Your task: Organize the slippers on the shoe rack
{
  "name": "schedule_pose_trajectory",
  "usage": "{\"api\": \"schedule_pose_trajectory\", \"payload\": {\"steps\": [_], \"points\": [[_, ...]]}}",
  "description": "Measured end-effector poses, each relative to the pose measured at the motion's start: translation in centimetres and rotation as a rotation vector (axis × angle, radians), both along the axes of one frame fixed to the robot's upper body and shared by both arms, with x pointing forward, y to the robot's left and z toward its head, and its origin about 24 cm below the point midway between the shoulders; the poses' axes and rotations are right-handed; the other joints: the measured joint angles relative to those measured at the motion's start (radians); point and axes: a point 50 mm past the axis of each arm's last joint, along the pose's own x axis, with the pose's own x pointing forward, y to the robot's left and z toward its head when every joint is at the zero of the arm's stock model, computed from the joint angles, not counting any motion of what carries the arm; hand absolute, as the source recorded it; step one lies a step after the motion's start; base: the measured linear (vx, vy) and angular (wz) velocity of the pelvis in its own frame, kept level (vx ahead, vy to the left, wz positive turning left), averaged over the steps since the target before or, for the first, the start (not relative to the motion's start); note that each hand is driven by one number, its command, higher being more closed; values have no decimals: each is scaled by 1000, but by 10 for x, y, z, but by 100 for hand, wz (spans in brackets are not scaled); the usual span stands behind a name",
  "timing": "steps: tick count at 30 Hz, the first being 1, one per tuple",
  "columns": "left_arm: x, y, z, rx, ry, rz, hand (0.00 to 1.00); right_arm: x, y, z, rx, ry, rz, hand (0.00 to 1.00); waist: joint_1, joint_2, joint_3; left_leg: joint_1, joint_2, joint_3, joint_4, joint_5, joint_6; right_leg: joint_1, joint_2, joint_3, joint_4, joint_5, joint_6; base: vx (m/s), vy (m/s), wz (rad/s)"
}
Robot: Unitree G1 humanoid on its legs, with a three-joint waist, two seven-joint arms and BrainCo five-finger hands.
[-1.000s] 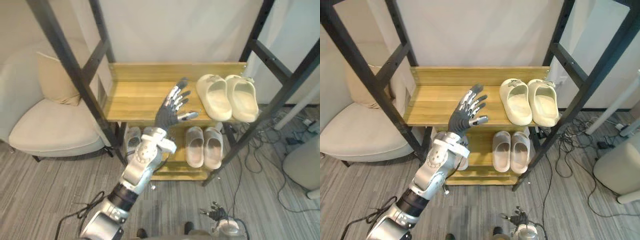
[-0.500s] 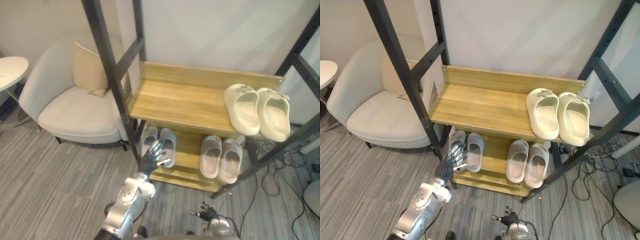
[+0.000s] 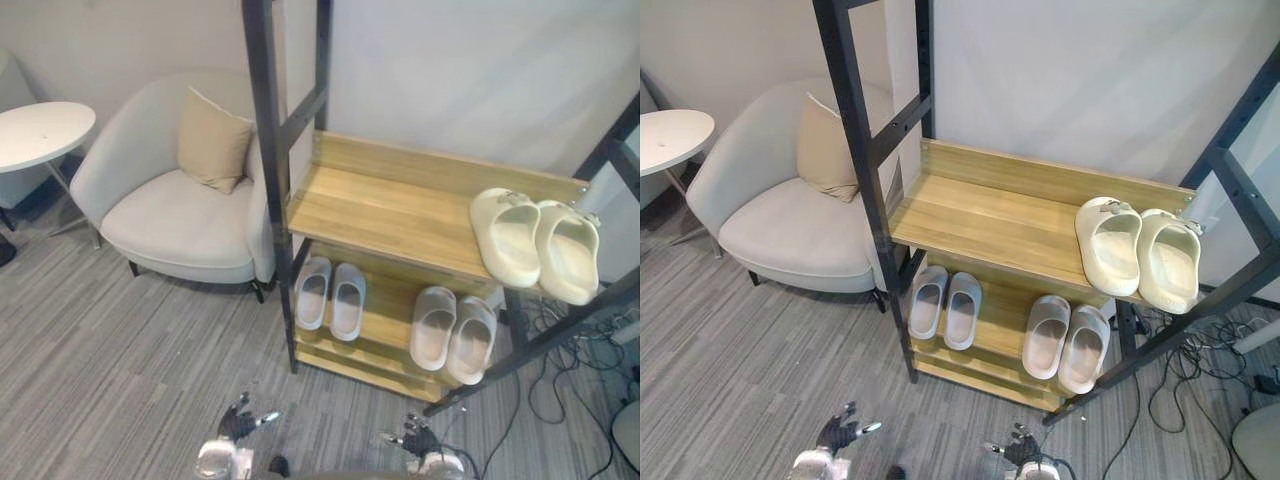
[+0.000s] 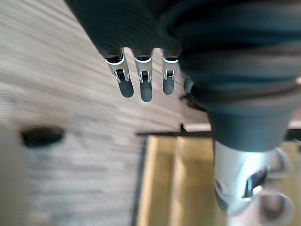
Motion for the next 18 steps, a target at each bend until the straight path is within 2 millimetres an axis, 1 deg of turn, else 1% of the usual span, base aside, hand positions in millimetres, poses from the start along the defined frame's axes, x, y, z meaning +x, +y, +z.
{"api": "schedule_pose_trajectory", "payload": {"steps": [2,4,8,11,13,14,15,16,17,18], "points": [[0,0,0,17,1,-9,0,-5,-7,0,-6,2,6,0,-3,5,3,4,1,2,0,-3,-4,-2,-1,6,12,-6,0,-20,1,-10],[0,-3,-1,14,4,-14,0,-10,-9,-1,-7,15,4,0,-6,11,6,8,2,3,0,-4,-5,-2,-1,9,14,-7,-1,-27,-3,-4],[-2,-7,-3,9,17,-19,0,-10,-9,-1,-9,17,4,0,-6,16,9,12,2,-3,0,-3,-5,-1,0,4,29,-18,-4,-13,-2,4],[-1,-8,-4,9,18,-13,0,-6,-9,0,-12,6,8,0,-5,20,9,-24,-3,-25,17,-7,-5,-19,-5,-16,47,-32,2,-35,-9,22],[4,-9,-3,4,4,-1,0,7,-7,3,-17,-24,19,0,2,22,15,-117,-5,-34,108,-49,4,-53,-14,-57,71,-45,-3,-29,-18,43],[5,-9,-3,2,1,7,0,12,-6,4,-25,-36,31,0,2,26,24,-131,7,18,129,-70,16,-52,-18,-69,75,-46,-3,-28,-9,48],[6,-13,-3,-10,-1,19,0,18,-7,7,-44,-50,46,0,2,39,34,-145,42,143,175,-91,20,-48,-26,-85,82,-54,3,-18,5,47],[8,-16,-3,-15,-6,27,0,22,-7,8,-49,-56,48,0,2,42,48,-146,61,227,209,-106,28,-46,-37,-103,84,-59,9,0,29,50],[8,-18,-3,-16,-7,28,0,26,-6,9,-48,-62,49,0,4,51,48,-153,81,300,246,-129,37,-44,-45,-115,89,-65,17,62,58,45],[8,-18,-3,-16,-6,30,0,30,-5,10,-49,-72,50,0,2,59,47,-165,100,350,283,-146,35,-44,-54,-128,100,-74,26,113,79,45]]}}
